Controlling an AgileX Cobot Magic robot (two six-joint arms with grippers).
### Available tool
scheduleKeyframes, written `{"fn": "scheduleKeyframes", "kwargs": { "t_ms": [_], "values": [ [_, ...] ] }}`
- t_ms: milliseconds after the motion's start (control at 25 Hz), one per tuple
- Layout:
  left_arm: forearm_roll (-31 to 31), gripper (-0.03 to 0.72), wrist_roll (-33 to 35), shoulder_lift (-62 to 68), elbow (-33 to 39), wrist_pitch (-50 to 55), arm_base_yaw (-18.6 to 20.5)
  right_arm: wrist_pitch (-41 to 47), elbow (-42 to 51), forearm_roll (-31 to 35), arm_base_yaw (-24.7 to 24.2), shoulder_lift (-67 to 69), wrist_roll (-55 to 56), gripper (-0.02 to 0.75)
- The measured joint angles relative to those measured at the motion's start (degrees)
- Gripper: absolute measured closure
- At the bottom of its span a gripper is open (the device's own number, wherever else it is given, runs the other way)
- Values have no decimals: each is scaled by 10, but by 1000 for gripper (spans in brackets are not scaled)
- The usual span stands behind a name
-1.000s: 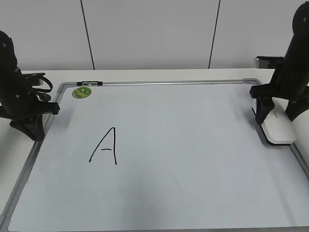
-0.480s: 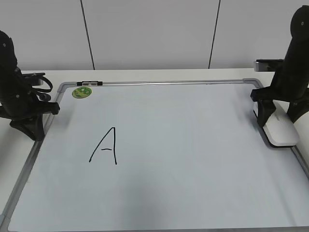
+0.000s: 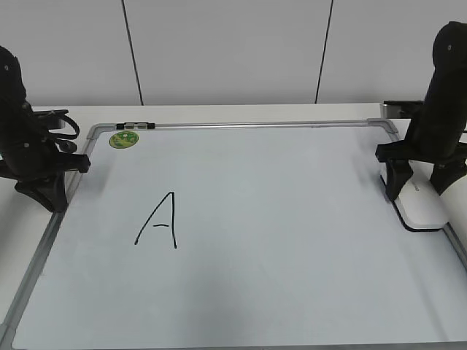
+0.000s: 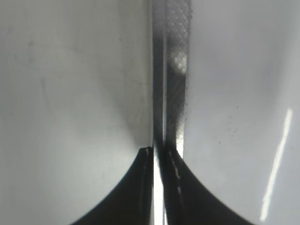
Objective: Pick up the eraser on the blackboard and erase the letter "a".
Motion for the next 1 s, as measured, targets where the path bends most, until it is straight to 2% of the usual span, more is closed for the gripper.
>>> {"fn": "scheduleKeyframes", "kwargs": {
  "t_ms": [320, 400, 520, 800, 880, 1000],
  "values": [
    [0, 659, 0, 0, 0, 0, 0, 0, 0, 3, 0, 4, 0, 214],
    [0, 659, 0, 0, 0, 0, 0, 0, 0, 3, 0, 4, 0, 198],
    [0, 659, 0, 0, 0, 0, 0, 0, 0, 3, 0, 4, 1, 95],
    [0, 651, 0, 2, -5, 6, 0, 0, -27, 0, 0, 5, 8, 76],
    [4, 619, 0, 3, -15, 19, 0, 0, -35, -8, 0, -2, 10, 76],
    [16, 496, 1, 2, -41, 39, 0, 0, -35, -15, 0, -17, 11, 76]
  ]
}}
